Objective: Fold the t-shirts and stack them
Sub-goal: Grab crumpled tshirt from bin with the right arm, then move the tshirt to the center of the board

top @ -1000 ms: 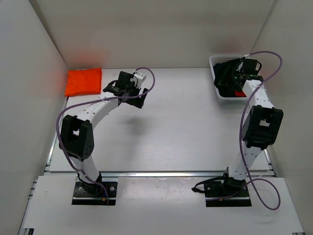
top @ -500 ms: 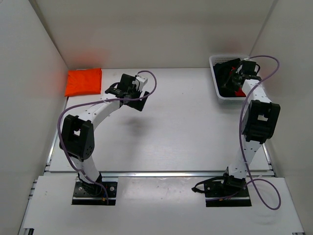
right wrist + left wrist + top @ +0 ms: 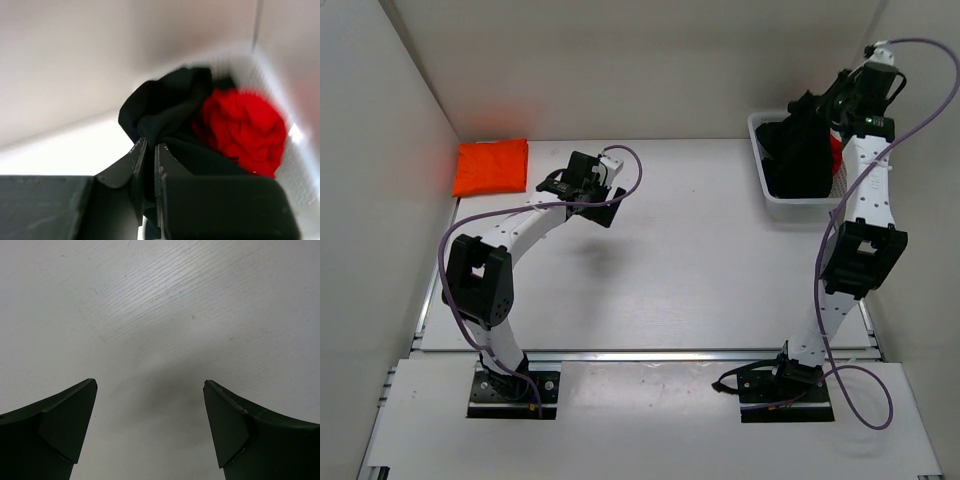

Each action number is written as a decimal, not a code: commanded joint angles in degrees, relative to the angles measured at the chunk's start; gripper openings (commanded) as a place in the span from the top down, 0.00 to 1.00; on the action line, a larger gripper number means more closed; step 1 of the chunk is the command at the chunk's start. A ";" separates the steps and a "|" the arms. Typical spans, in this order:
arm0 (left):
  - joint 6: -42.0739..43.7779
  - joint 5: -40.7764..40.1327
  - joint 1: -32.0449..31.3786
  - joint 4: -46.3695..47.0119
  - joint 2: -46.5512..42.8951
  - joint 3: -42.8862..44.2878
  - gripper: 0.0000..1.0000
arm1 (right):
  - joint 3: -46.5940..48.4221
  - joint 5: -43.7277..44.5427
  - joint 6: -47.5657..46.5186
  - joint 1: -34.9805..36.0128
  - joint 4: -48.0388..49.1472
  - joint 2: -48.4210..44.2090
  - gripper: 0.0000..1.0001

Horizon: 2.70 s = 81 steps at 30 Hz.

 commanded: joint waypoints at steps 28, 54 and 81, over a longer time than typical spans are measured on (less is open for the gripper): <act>-2.47 -16.06 11.34 5.50 -8.50 3.22 0.01 | 18.18 -24.94 17.96 20.51 40.92 -15.98 1.00; 5.52 -3.77 15.83 -2.14 -15.80 -5.72 0.02 | -31.15 -2.46 -3.81 26.31 2.27 -21.75 0.01; -10.38 19.44 17.68 -10.32 0.63 -17.17 0.25 | -74.36 3.45 7.85 32.56 3.04 -34.44 0.10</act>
